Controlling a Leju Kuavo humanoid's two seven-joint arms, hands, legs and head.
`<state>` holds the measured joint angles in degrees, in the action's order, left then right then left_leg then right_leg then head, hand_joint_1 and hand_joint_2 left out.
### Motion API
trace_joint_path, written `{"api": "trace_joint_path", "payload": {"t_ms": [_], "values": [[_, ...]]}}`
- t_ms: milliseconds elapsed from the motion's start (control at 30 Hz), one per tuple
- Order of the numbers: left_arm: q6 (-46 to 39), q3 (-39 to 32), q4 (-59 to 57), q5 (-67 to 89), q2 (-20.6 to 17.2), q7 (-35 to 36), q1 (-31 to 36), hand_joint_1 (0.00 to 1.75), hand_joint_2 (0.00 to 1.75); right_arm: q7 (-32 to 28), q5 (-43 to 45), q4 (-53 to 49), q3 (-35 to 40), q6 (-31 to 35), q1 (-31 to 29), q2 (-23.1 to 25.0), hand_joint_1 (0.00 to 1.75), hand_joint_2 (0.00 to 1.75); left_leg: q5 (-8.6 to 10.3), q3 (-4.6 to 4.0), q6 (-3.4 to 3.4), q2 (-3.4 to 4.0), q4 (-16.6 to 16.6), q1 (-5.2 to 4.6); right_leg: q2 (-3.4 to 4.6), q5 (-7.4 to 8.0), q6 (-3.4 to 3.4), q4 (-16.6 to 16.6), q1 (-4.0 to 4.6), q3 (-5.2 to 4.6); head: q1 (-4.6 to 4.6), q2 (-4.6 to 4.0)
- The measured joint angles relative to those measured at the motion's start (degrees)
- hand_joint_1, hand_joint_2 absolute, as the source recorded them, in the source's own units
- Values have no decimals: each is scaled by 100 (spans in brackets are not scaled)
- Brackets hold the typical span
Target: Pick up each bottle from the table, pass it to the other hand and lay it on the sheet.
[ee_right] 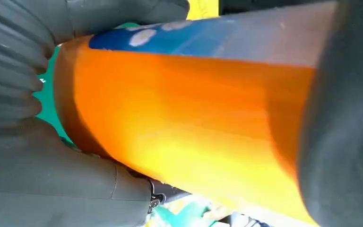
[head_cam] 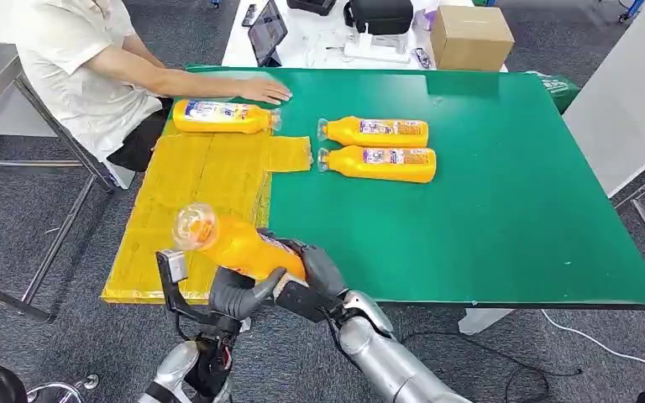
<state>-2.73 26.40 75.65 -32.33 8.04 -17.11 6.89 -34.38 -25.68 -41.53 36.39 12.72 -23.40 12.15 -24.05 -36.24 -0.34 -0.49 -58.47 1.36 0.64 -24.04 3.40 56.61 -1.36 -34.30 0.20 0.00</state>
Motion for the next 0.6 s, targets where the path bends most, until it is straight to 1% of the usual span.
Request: {"api": "trace_joint_path", "payload": {"t_ms": [267, 600], "values": [[96, -105, 125, -11, -35, -116, -2, 175, 175, -70, 98, 35, 179, -77, -4, 35, 0, 175, 0, 0, 0, 0, 0, 0, 0, 0, 0, 0, 0, 0, 2, 0], [107, -135, 179, -2, -44, -155, -1, 175, 175, -87, 111, 52, 207, -76, -3, 72, 0, 175, 0, 0, 0, 0, 0, 0, 0, 0, 0, 0, 0, 0, 0, 0]]}}
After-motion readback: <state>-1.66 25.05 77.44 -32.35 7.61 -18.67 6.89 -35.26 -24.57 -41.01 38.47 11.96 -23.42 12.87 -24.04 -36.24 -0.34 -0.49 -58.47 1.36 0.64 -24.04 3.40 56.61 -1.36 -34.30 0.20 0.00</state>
